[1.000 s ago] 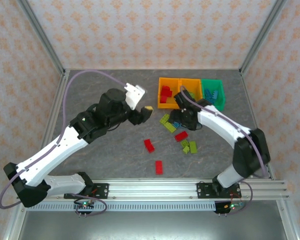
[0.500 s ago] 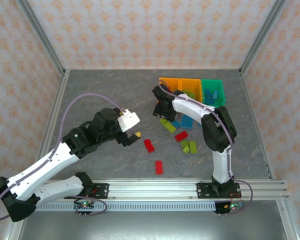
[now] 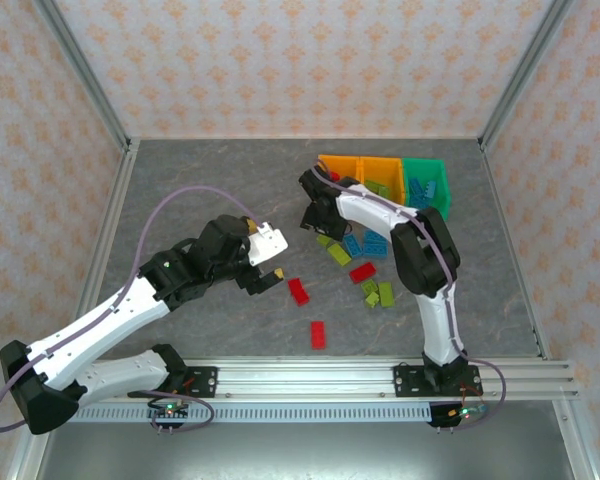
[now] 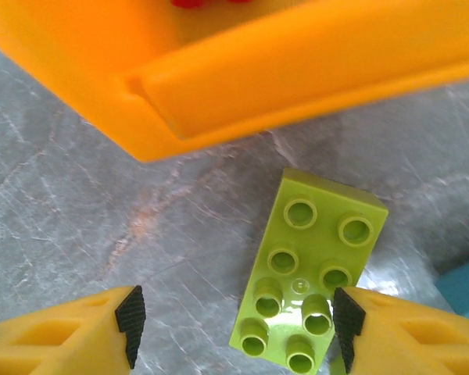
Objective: Sort the legos into containers by color
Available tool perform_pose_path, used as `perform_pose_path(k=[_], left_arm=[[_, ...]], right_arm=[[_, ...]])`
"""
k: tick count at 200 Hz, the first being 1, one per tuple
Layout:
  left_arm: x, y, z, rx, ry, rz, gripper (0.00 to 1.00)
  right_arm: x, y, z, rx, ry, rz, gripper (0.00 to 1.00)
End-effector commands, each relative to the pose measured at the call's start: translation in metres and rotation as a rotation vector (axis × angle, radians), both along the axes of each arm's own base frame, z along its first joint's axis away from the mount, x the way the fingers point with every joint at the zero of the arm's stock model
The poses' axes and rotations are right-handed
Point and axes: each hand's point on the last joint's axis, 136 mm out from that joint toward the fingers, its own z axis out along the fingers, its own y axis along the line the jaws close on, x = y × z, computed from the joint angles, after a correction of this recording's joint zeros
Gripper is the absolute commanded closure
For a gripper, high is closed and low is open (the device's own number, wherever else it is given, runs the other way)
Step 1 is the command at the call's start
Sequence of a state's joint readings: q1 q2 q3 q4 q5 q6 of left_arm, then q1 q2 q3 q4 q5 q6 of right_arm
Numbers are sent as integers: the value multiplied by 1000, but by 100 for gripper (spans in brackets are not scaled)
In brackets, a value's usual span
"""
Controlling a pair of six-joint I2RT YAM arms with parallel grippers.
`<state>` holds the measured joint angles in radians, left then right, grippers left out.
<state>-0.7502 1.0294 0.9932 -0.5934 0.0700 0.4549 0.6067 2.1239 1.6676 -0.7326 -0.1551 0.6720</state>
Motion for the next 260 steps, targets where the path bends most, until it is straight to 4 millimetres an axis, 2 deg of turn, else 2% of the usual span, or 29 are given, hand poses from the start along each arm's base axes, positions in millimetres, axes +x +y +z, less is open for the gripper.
perform_pose_path(k=[1, 19, 29, 59, 72, 84, 121, 143, 169, 193, 219, 225, 238, 248, 260], left_arm=[[0, 7, 6, 15, -24, 6, 0], [0, 8, 5, 20, -25, 12, 0], [0, 8, 5, 22, -25, 13, 0], [1, 9, 5, 20, -30, 15, 0], [0, 9, 6, 16, -34, 13, 0], [0, 9, 6, 15, -36, 11, 0], [0, 8, 3, 19, -29, 9, 0], [1, 8, 2, 26, -26, 11, 0], [1, 9, 1, 29, -25, 11, 0], [0, 7, -2, 32, -16, 0, 0], [0, 6, -5, 41, -8, -6, 0], [0, 6, -6, 46, -5, -6, 0], [-1, 6, -7, 48, 1, -15, 0], [-3, 4, -6, 41, 4, -28, 0], [-6, 3, -6, 36, 2, -46, 0]], right_arm=[[-10, 24, -18, -31, 41, 147, 34], [-10, 40, -6, -33, 9, 229, 34], [-8, 43, 4, -41, -12, 246, 35], [-7, 27, 36, -85, -82, 210, 33], [-9, 7, 42, -138, -104, 116, 32], [-14, -2, 39, -137, -104, 26, 28], [-6, 6, 22, -100, -75, -97, 15], [4, 21, 12, -75, -53, -98, 12], [10, 24, -4, -83, -39, -141, 12], [10, 25, -17, -92, -17, -153, 18], [6, 21, -21, -105, -16, -138, 35], [5, 21, -20, -100, -23, -129, 44], [2, 21, -19, -83, -25, -106, 54], [-3, 23, -18, -65, -20, -86, 61], [-9, 23, -17, -50, -10, -66, 65]])
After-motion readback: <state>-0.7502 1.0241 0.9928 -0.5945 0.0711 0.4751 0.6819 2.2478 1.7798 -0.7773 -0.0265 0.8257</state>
